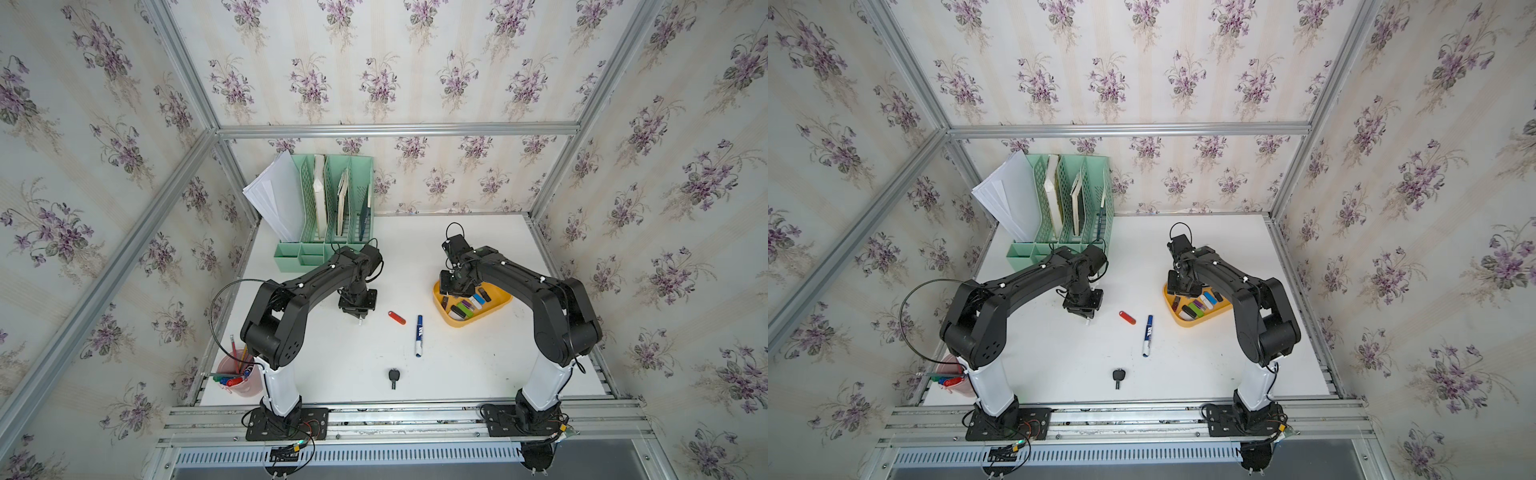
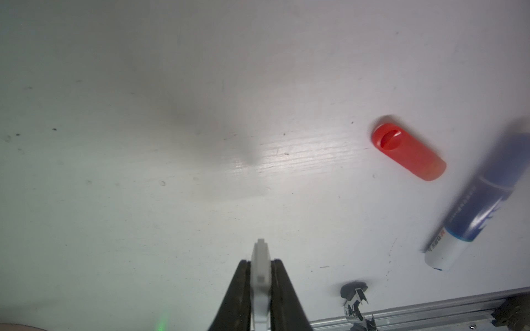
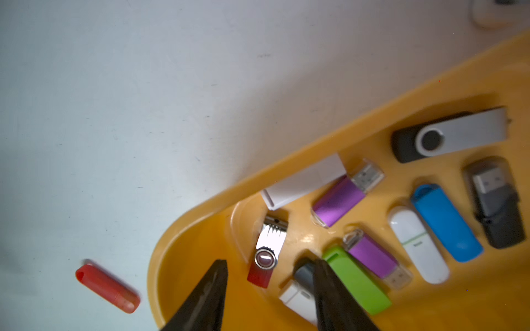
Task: Put the usb flash drive into the storage box
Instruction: Place the USB flash in the storage box, then move the storage box to the center of the board, then place the USB flash in the storage box.
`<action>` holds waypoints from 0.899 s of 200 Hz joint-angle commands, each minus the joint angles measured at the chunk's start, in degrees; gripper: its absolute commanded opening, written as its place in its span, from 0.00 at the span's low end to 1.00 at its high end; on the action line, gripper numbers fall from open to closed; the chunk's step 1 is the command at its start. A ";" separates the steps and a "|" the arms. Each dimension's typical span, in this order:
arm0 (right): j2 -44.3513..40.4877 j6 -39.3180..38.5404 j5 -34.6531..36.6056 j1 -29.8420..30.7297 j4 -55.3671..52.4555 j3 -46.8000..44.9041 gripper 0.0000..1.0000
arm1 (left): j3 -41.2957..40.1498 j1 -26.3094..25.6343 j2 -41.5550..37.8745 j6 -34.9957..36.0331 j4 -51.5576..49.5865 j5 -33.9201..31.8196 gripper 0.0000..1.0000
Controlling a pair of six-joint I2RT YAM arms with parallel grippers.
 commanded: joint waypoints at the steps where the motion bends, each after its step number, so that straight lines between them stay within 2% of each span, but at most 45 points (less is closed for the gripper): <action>1: -1.20 -2.07 3.32 -1.79 -3.27 -0.96 0.53 | 1.25 -0.48 0.24 0.41 -1.37 0.11 0.17; 24: -1.52 -3.53 4.09 -2.59 -4.82 -2.55 0.54 | 1.64 -0.80 0.40 0.22 -1.37 0.12 0.17; 62: -5.40 -3.56 0.47 -1.38 -4.57 -7.45 0.56 | 1.06 -1.55 -0.04 -0.14 -1.02 0.13 0.17; 121: -8.94 1.98 -6.40 6.39 -3.38 -13.76 0.57 | 0.33 -2.28 -1.33 -0.73 -0.84 -0.31 0.17; 125: -9.16 2.60 -6.67 8.96 -3.05 -14.12 0.57 | 0.25 -2.34 -1.52 -0.67 -0.84 -0.31 0.17; 141: -9.56 4.86 -8.03 11.54 -2.02 -15.26 0.57 | 0.03 -2.45 -2.05 -0.74 -1.00 -0.70 0.17; 180: -10.71 8.78 -13.63 14.24 3.65 -15.23 0.58 | -0.69 -2.50 -3.68 -0.55 -1.71 -1.37 0.17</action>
